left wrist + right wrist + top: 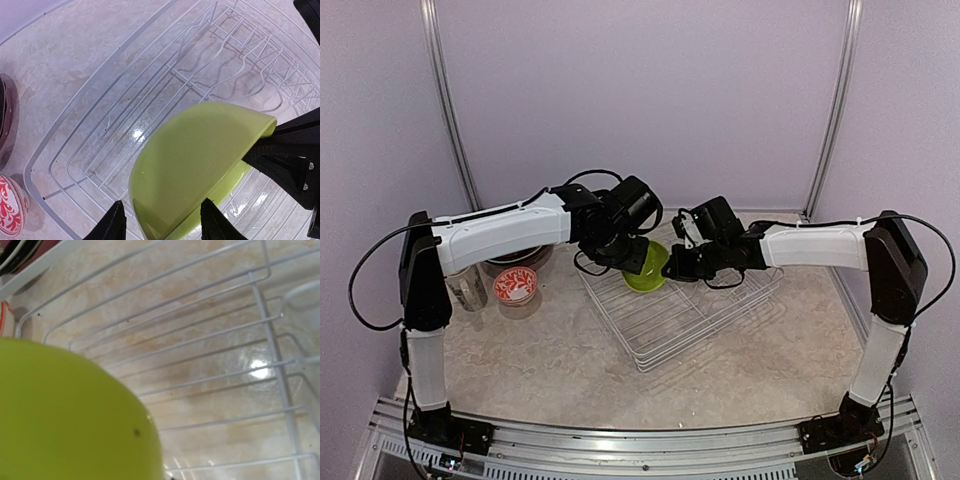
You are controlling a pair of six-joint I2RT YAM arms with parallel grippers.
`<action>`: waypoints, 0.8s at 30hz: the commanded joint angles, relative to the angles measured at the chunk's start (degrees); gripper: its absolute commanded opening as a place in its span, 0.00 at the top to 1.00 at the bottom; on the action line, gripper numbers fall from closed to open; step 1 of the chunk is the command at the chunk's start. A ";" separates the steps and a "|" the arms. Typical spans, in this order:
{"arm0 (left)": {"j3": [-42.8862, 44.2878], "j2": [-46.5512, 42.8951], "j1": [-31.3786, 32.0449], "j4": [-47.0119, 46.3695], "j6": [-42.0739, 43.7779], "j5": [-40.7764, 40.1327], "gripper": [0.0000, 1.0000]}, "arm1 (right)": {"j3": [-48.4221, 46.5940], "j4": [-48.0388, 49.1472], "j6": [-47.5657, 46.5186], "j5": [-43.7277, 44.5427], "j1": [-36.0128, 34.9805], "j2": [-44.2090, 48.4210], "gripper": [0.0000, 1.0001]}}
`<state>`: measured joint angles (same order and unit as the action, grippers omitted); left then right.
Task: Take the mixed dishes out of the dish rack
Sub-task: Pass from the right arm to the left
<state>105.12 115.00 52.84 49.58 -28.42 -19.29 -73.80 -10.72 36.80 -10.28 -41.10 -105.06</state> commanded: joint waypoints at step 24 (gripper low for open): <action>7.69 3.83 2.18 4.96 3.55 -11.51 1.00 | 0.99 3.78 -0.16 -2.03 0.23 5.03 0.89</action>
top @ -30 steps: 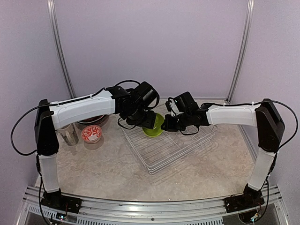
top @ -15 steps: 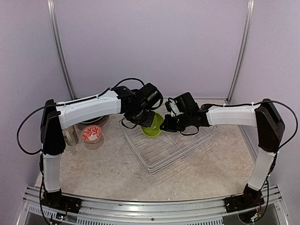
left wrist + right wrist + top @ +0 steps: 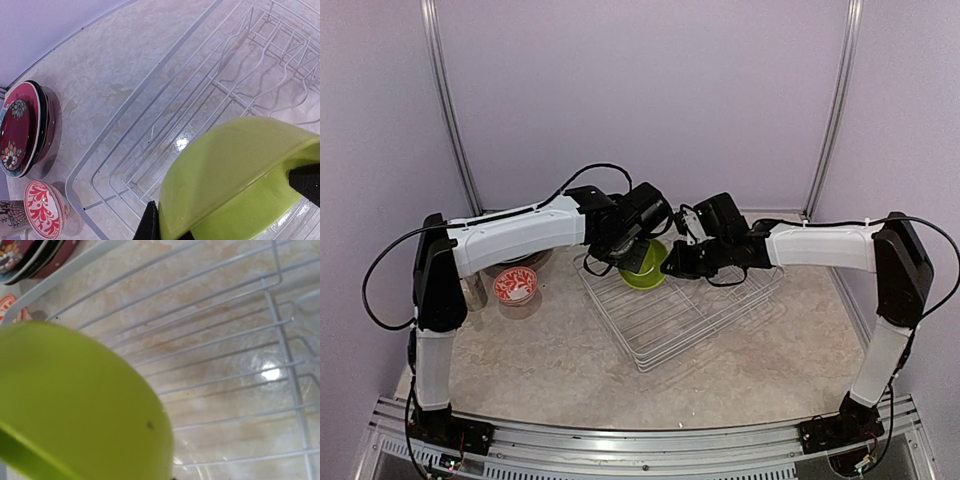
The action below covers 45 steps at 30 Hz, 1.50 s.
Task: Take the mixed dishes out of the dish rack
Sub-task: Pass from the right arm to the left, then place the bowl in the bowl.
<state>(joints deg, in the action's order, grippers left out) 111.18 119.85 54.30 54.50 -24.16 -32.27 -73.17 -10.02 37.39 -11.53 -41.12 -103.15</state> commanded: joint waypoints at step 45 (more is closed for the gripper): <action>-41.41 -39.84 -40.06 -8.69 -28.90 28.50 1.00 | 6.84 6.09 -10.14 10.52 0.71 19.29 0.14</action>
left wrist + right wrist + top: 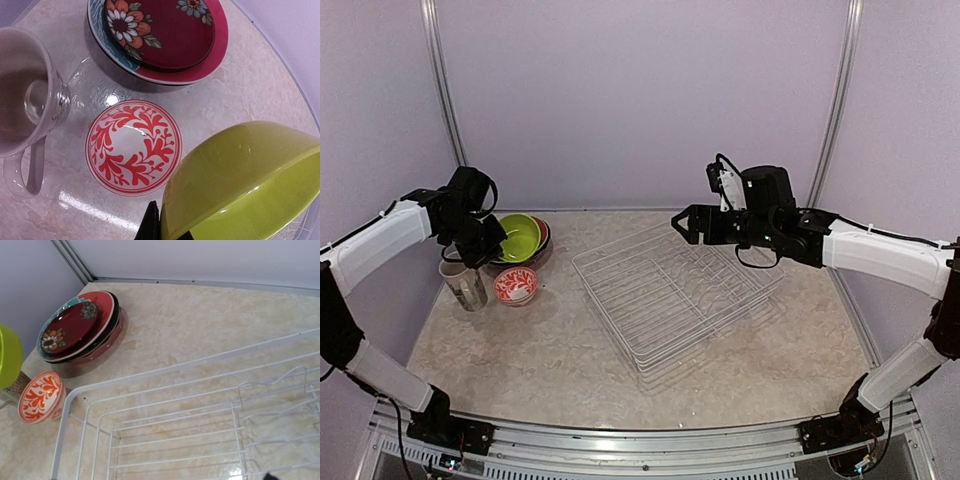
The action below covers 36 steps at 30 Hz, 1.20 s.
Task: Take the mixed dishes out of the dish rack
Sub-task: Place the bowl in the bowl.
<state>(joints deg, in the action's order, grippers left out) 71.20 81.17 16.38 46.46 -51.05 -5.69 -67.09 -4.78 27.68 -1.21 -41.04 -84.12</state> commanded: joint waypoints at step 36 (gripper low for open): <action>2.75 16.15 -3.33 4.65 -0.48 -4.24 0.85 | 1.47 0.32 -0.26 0.59 0.58 1.58 0.12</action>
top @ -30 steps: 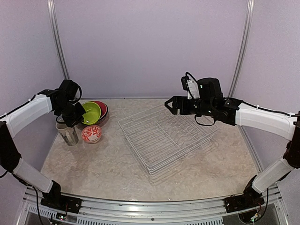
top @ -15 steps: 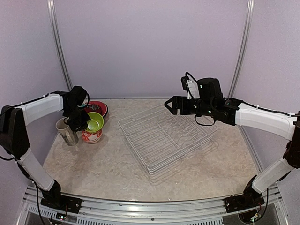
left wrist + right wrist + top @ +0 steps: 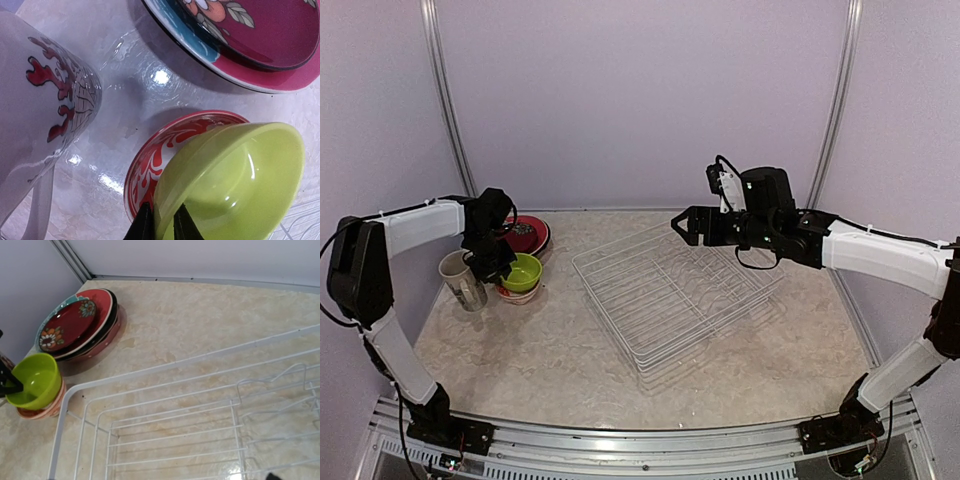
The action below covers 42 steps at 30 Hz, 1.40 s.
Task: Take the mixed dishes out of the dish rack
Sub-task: Place the bowl in the bowl, then reset both arms
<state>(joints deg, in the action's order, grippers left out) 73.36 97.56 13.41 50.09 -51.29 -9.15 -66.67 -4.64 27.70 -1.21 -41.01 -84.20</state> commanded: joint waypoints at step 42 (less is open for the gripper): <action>14.86 -42.31 6.02 -18.83 31.23 5.67 0.01 | -8.33 -10.24 -24.69 32.49 4.41 29.96 0.00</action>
<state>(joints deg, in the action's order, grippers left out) 87.02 57.28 18.85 34.41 -25.30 -5.10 -73.23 -16.19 6.79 28.82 -37.08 -58.50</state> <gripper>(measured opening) 0.989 0.997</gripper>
